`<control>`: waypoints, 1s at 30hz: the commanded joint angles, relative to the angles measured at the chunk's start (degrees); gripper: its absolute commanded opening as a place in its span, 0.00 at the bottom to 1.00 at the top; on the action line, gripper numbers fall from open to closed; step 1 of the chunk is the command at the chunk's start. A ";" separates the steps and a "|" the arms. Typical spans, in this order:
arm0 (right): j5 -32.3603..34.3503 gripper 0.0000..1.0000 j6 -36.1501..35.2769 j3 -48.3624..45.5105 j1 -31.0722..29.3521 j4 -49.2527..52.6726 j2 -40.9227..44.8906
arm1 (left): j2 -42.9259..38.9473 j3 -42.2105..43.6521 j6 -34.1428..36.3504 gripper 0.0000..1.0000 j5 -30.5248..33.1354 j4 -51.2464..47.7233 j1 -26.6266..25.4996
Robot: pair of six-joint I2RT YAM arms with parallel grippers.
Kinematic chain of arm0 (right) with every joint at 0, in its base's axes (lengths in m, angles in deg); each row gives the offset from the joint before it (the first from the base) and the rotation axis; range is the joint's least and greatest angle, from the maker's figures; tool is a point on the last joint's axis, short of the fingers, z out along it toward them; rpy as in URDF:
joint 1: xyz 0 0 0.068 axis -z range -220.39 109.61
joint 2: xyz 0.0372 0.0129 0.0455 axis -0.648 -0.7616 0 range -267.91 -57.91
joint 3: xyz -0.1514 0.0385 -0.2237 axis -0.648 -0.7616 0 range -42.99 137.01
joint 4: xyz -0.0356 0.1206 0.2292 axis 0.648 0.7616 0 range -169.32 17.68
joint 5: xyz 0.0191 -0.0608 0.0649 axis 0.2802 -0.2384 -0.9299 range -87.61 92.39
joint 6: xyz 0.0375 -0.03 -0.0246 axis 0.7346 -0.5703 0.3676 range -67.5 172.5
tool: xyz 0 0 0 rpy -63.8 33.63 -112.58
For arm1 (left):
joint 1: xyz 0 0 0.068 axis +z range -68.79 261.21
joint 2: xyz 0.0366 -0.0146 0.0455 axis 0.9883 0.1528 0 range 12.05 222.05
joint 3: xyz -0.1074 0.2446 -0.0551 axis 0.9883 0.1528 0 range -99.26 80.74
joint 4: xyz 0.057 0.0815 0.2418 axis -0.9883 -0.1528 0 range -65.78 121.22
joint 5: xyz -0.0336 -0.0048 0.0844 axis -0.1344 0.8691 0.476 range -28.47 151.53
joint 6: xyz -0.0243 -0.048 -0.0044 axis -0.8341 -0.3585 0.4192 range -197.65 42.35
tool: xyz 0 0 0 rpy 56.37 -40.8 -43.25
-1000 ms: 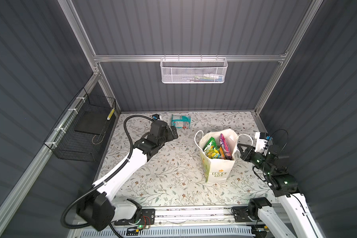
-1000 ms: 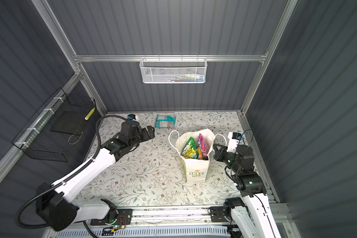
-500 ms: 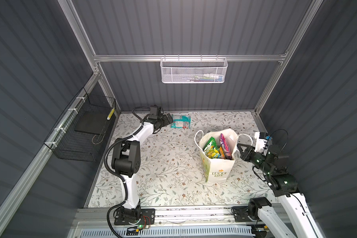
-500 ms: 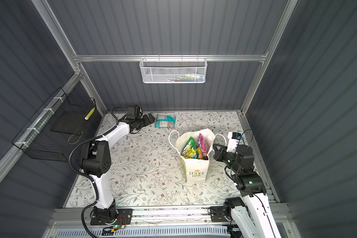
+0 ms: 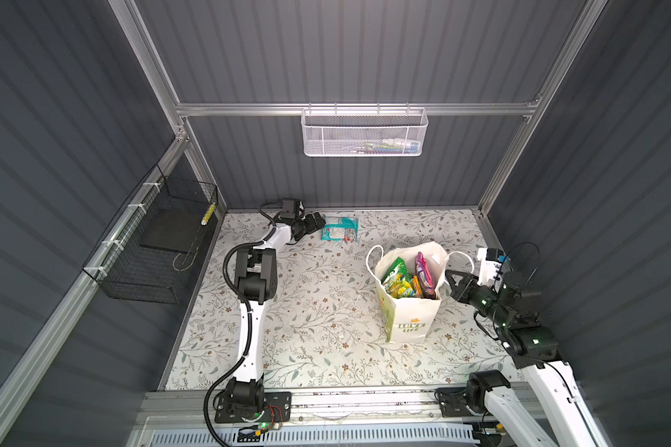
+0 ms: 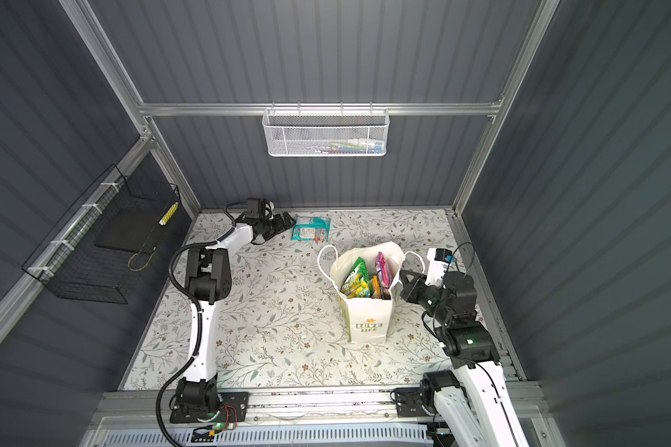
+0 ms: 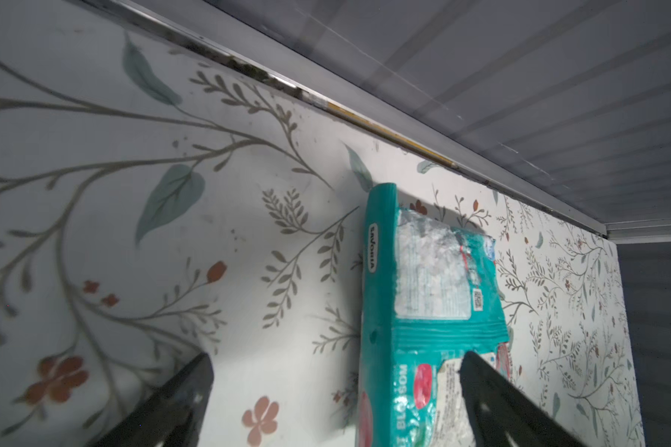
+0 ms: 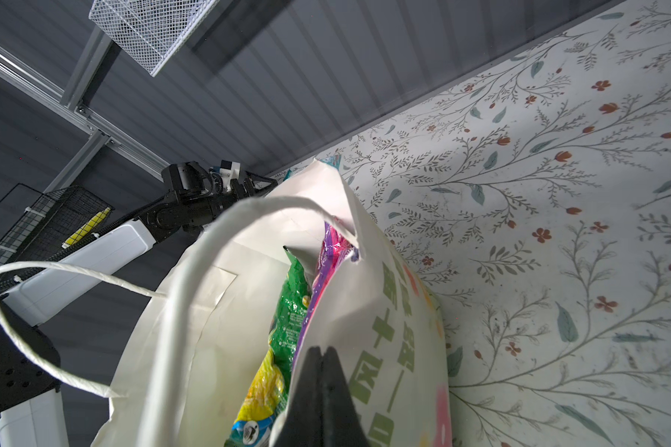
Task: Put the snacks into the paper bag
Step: 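Grasp the teal packet's edge with the left gripper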
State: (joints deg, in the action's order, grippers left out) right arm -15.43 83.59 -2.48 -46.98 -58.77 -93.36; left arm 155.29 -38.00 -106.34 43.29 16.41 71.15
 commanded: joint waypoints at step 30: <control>-0.90 0.00 0.29 -0.79 -0.37 -0.34 -0.28 | 5.12 2.97 -3.58 0.48 -10.95 1.87 -3.16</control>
State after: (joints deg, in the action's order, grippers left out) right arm -15.43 83.59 -2.48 -46.96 -58.77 -93.40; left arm 158.70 -38.08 -107.84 32.52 20.58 68.59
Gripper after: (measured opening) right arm 0.046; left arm 0.493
